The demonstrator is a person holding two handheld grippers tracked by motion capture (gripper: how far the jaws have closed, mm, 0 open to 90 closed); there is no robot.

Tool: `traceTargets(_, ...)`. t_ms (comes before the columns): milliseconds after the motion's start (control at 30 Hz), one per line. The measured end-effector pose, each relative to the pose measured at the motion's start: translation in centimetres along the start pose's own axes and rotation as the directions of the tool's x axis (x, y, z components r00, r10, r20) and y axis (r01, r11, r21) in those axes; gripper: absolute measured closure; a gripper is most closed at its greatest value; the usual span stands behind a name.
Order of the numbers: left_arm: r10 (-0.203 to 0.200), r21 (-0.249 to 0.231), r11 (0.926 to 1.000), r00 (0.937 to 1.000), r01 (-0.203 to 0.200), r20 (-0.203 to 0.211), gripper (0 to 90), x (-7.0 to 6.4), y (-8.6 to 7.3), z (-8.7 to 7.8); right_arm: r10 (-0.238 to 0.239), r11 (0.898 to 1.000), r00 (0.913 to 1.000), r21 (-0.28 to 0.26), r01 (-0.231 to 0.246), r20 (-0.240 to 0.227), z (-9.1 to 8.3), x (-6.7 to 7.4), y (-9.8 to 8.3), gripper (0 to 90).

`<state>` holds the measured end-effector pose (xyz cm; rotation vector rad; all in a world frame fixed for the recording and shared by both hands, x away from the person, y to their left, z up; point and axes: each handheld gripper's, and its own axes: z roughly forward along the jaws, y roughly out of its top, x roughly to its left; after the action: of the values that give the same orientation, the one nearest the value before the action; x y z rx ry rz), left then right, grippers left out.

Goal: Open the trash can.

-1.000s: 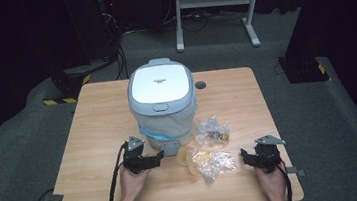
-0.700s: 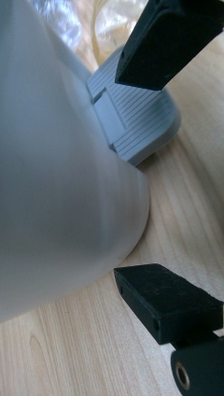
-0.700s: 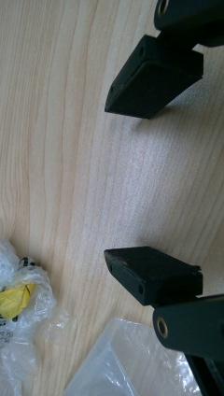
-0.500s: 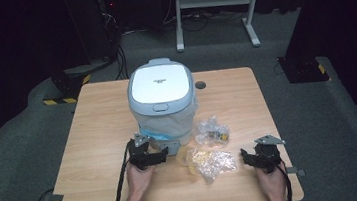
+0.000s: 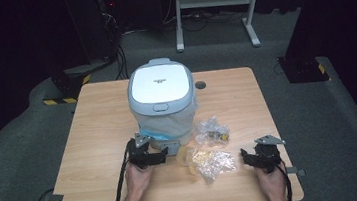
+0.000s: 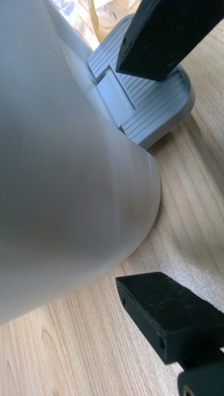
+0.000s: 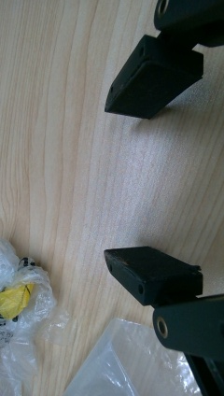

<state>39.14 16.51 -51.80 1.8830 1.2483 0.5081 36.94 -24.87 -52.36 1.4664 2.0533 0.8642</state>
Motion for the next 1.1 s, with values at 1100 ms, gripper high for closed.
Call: traceTargets(1100,0.008,-0.028,0.9996,0.9994,-0.007,0.033,0.7,0.39,-0.57,0.32,0.002,1.000,1.0000,0.001,-0.002,0.001,0.00,0.02,0.00,25.0)
